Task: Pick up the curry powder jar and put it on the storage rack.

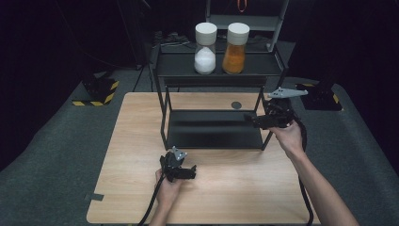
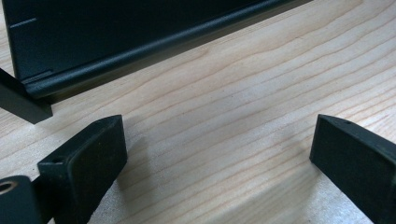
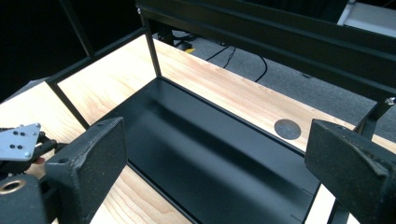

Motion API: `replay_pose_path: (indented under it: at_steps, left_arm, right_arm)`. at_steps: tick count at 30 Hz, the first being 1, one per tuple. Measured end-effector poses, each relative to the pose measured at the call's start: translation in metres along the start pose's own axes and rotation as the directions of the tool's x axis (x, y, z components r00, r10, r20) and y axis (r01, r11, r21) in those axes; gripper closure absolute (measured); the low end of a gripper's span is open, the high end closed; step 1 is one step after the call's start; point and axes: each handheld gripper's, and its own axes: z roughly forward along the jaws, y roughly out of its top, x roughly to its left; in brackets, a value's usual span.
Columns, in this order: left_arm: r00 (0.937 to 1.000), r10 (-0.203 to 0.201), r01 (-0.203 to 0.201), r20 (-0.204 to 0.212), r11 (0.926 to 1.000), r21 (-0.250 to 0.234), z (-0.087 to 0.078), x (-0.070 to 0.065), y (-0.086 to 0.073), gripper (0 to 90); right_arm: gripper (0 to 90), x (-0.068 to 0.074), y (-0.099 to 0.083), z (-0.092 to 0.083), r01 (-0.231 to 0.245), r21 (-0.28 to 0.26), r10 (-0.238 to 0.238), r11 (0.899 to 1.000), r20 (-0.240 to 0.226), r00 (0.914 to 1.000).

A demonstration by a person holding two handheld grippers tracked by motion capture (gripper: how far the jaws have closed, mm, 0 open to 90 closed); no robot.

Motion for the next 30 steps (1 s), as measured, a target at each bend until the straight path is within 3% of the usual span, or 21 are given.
replay_pose_path:
  at_steps: [13,30]
  left_arm:
    - [1.0,0.007,-0.007,-0.002,1.0,0.002,0.0,0.0,0.0,3.8]
    - [1.0,0.007,-0.007,-0.002,1.0,0.002,0.0,0.0,0.0,3.8]
  right_arm:
    - [5.4,0.005,-0.023,0.007,-0.008,-0.001,0.008,1.0,0.006,0.9999]
    - [6.9,0.011,-0.058,0.025,-0.02,0.037,0.02,0.999,-0.002,0.9998]
